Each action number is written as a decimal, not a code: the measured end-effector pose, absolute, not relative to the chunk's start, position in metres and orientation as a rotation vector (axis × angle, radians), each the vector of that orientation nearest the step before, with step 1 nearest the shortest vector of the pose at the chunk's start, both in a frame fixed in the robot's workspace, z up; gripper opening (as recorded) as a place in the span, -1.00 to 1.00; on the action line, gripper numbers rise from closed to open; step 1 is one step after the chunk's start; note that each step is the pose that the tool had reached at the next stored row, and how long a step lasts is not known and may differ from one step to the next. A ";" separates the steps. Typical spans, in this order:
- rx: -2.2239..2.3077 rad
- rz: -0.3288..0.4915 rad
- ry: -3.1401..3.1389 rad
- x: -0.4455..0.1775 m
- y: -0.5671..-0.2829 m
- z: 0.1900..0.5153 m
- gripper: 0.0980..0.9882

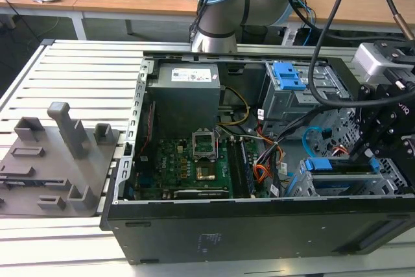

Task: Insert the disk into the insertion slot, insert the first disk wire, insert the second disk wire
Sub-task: 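Insert the first disk wire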

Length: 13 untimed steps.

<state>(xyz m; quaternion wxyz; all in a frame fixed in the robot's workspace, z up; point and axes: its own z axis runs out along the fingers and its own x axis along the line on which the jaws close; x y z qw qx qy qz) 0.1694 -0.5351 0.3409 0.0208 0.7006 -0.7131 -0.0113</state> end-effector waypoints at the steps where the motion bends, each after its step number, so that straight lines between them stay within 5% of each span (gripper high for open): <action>1: 2.176 -0.042 -2.214 0.169 -0.535 0.341 -0.83; 13: 2.177 -0.048 -2.217 0.167 -0.537 0.343 -0.83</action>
